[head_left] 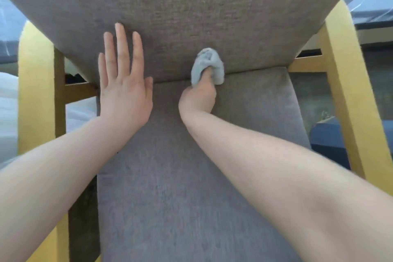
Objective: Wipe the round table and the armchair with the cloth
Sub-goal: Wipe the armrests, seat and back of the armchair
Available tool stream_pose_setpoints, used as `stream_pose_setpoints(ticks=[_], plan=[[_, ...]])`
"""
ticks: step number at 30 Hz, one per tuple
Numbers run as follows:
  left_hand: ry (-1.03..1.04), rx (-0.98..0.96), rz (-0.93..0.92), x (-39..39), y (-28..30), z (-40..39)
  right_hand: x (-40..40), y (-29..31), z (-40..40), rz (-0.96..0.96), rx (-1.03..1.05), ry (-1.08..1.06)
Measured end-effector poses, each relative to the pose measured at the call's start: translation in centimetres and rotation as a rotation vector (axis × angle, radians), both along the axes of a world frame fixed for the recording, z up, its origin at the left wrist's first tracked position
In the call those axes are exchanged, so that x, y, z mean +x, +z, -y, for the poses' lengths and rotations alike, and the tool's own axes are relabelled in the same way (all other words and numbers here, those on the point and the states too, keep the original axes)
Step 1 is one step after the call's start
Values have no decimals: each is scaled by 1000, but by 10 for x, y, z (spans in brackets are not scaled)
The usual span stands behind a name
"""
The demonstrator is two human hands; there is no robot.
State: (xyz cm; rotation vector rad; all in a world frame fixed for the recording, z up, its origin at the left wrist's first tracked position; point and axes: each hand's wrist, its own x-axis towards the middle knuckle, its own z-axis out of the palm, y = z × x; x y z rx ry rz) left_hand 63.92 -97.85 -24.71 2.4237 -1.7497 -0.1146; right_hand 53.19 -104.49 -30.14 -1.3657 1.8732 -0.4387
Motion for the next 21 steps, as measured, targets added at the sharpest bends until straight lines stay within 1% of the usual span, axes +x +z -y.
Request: stream_pose_setpoints(ticks=[1, 3, 4, 6, 7, 9, 11, 14, 16, 18, 19, 21], plan=[[9, 29, -23, 0, -5, -9, 6, -4, -21, -72, -53, 261], [29, 90, -74, -3, -16, -28, 4, -18, -39, -295, -199, 766], [39, 124, -95, -6, -22, -37, -6, -23, -32, -371, -290, 932], [65, 194, -137, -17, -34, -52, -29, -33, -12, -420, -453, 1125], [78, 220, -156, -23, -38, -55, -45, -38, -2, -420, -513, 1159], [90, 245, -191, -37, -45, -54, -88, -44, 19, -474, -572, 1113], [63, 237, -219, -54, -49, -43, -132, -40, 37, -577, -539, 1050], [-16, 216, -248, -83, -52, -19, -187, -31, 58, -679, -384, 849], [-57, 214, -263, -101, -54, -2, -210, -22, 71, -725, -258, 632], [-80, 221, -263, -114, -56, 11, -204, -18, 78, -710, -199, 411], [-87, 230, -262, -119, -58, 16, -190, -16, 76, -686, -205, 379], [-93, 259, -260, -126, -63, 20, -158, -19, 65, -620, -298, 424]])
